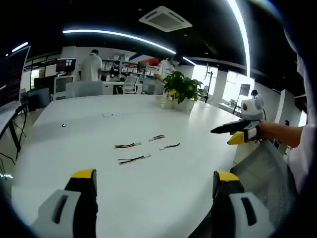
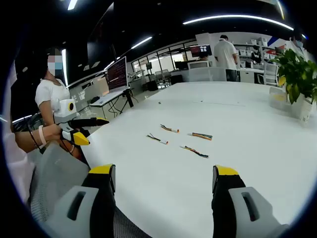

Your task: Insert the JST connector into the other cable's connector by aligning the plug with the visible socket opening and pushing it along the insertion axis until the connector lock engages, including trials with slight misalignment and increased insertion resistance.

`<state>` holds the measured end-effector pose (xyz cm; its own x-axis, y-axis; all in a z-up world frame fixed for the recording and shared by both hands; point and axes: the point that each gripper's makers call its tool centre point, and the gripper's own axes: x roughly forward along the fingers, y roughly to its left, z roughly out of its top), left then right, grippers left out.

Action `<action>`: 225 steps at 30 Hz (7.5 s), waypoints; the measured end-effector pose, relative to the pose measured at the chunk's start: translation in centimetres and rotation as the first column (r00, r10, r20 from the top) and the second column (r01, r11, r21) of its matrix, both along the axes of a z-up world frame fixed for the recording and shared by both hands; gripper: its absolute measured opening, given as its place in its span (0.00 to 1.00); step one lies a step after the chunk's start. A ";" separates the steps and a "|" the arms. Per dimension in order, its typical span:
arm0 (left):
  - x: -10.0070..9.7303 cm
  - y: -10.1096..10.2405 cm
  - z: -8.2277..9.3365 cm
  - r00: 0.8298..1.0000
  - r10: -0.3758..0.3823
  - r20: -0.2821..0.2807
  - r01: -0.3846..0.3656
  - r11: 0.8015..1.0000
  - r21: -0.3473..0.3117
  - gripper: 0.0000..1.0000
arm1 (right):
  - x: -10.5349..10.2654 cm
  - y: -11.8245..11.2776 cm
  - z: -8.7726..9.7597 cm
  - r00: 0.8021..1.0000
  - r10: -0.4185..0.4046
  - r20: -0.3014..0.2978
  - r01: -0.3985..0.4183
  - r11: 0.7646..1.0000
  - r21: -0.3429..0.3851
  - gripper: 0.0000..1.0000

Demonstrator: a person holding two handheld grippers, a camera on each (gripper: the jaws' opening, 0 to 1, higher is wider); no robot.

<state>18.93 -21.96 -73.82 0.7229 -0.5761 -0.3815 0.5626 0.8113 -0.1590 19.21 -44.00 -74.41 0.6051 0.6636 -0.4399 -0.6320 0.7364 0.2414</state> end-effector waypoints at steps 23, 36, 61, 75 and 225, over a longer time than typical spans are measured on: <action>0.3 0.3 0.0 1.000 0.012 -0.007 -0.012 1.000 0.007 0.98 | 0.4 -1.0 -0.2 1.000 -0.016 -0.005 0.016 0.999 -0.030 0.80; 0.2 0.5 0.1 1.000 0.006 -0.006 -0.006 1.000 0.021 0.97 | 0.2 -1.0 -0.6 1.000 -0.020 -0.019 0.019 0.999 -0.029 0.79; 1.7 0.6 0.6 1.000 0.015 0.000 -0.015 1.000 0.015 0.97 | 1.7 -0.6 -0.5 1.000 -0.005 -0.020 0.004 1.000 -0.030 0.79; 2.8 0.8 0.4 1.000 0.007 -0.002 -0.006 1.000 0.031 0.97 | 2.9 0.1 -0.3 1.000 0.011 -0.011 -0.012 0.999 -0.036 0.78; 18.6 -6.3 -5.9 0.914 -0.405 -0.030 0.404 0.898 0.172 0.57 | 17.7 6.1 -5.9 0.878 0.478 0.025 -0.462 0.860 -0.215 0.35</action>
